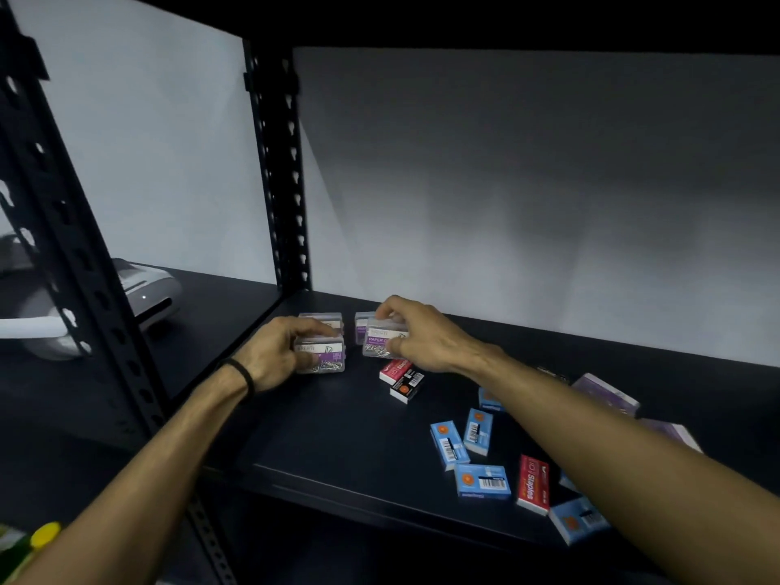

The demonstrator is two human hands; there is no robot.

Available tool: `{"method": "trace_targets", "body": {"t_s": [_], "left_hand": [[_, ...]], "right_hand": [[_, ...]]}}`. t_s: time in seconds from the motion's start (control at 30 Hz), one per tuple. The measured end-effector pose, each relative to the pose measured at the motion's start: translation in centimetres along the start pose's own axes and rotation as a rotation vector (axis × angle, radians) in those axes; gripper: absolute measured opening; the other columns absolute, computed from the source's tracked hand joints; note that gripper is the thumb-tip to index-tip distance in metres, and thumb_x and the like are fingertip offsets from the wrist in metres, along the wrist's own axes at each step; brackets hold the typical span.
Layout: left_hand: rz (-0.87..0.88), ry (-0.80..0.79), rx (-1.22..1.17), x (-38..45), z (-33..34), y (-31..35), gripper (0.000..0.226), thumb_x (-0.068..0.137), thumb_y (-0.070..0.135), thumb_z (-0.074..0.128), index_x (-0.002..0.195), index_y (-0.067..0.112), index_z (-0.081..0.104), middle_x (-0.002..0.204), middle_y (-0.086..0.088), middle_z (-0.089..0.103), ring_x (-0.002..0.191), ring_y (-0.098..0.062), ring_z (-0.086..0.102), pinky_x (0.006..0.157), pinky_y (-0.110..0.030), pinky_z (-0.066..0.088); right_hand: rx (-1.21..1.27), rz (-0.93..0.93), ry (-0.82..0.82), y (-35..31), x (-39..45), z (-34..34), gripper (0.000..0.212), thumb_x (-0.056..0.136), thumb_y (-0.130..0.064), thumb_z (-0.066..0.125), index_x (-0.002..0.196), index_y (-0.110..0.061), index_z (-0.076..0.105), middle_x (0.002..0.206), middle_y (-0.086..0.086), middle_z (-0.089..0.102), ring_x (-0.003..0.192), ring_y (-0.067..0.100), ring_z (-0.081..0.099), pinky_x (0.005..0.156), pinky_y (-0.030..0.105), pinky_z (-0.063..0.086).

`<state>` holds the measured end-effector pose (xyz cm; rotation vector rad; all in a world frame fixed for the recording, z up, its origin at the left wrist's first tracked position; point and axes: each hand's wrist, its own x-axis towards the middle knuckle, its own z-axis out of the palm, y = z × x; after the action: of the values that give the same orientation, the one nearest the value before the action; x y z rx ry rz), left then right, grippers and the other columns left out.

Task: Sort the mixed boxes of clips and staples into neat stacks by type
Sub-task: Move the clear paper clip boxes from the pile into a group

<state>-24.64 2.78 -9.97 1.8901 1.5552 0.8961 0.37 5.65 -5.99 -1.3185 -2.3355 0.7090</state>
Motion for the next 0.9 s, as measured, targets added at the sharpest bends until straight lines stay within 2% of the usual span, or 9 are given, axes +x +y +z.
{"method": "trace_targets", "body": {"t_s": [0.13,0.27,0.37,0.47,0.6,0.77,0.9], "left_hand": [[-0.005,-0.003,0.004,-0.2,-0.5,-0.6,0.047,0.078,-0.005,0.071,0.101,0.036,0.071,0.106,0.009,0.071,0.094,-0.007,0.068,0.088,-0.026,0.055],[-0.007,0.001,0.006,-0.4,-1.0,-0.7,0.042,0.079,-0.007,0.069,0.103,0.028,0.07,0.104,0.007,0.071,0.092,-0.007,0.068,0.084,-0.024,0.055],[0.002,-0.001,0.018,-0.4,-1.0,-0.7,0.039,0.079,-0.007,0.069,0.103,0.024,0.07,0.104,0.007,0.07,0.093,-0.007,0.067,0.083,-0.022,0.054],[-0.001,-0.002,0.012,-0.4,-0.9,-0.6,0.039,0.079,-0.008,0.069,0.103,0.023,0.07,0.103,0.008,0.07,0.093,-0.007,0.067,0.082,-0.021,0.054],[0.002,0.009,0.006,-0.3,-0.7,-0.5,0.034,0.079,-0.006,0.07,0.098,0.023,0.069,0.1,0.006,0.072,0.091,-0.009,0.068,0.081,-0.026,0.056],[0.014,0.001,0.036,-0.2,-0.3,-0.2,0.035,0.079,-0.002,0.071,0.095,0.029,0.068,0.099,0.01,0.071,0.091,-0.006,0.068,0.084,-0.028,0.055],[0.016,0.014,0.042,-0.3,0.0,-0.1,0.034,0.08,-0.001,0.071,0.094,0.03,0.067,0.099,0.011,0.07,0.091,-0.005,0.067,0.085,-0.027,0.055]], "right_hand": [[0.013,-0.028,-0.004,-1.1,1.5,1.5,0.043,0.088,-0.005,0.064,0.124,-0.024,0.051,0.127,0.002,0.057,0.097,0.013,0.058,0.065,0.021,0.05],[0.007,-0.024,-0.024,-1.3,2.3,2.6,0.042,0.086,-0.002,0.065,0.121,-0.023,0.054,0.123,0.001,0.06,0.1,0.015,0.06,0.076,0.028,0.056],[-0.019,-0.013,-0.046,-0.9,2.4,3.1,0.04,0.087,-0.001,0.064,0.118,-0.023,0.054,0.116,0.0,0.058,0.093,0.011,0.059,0.066,0.021,0.05],[-0.038,-0.009,-0.055,-0.5,2.0,3.1,0.034,0.088,-0.002,0.062,0.113,-0.023,0.055,0.108,-0.002,0.056,0.086,0.007,0.056,0.061,0.021,0.047],[-0.054,0.011,-0.057,0.3,1.7,2.7,0.033,0.088,-0.005,0.063,0.112,-0.026,0.054,0.114,0.0,0.059,0.089,0.011,0.06,0.064,0.024,0.05],[-0.052,0.022,-0.072,1.0,0.8,1.8,0.032,0.09,-0.003,0.062,0.111,-0.024,0.053,0.115,0.0,0.059,0.079,0.011,0.063,0.057,0.023,0.05],[-0.038,0.038,-0.067,1.3,0.5,1.7,0.033,0.09,-0.003,0.062,0.114,-0.024,0.054,0.123,0.001,0.058,0.085,0.011,0.065,0.06,0.02,0.051]]}}
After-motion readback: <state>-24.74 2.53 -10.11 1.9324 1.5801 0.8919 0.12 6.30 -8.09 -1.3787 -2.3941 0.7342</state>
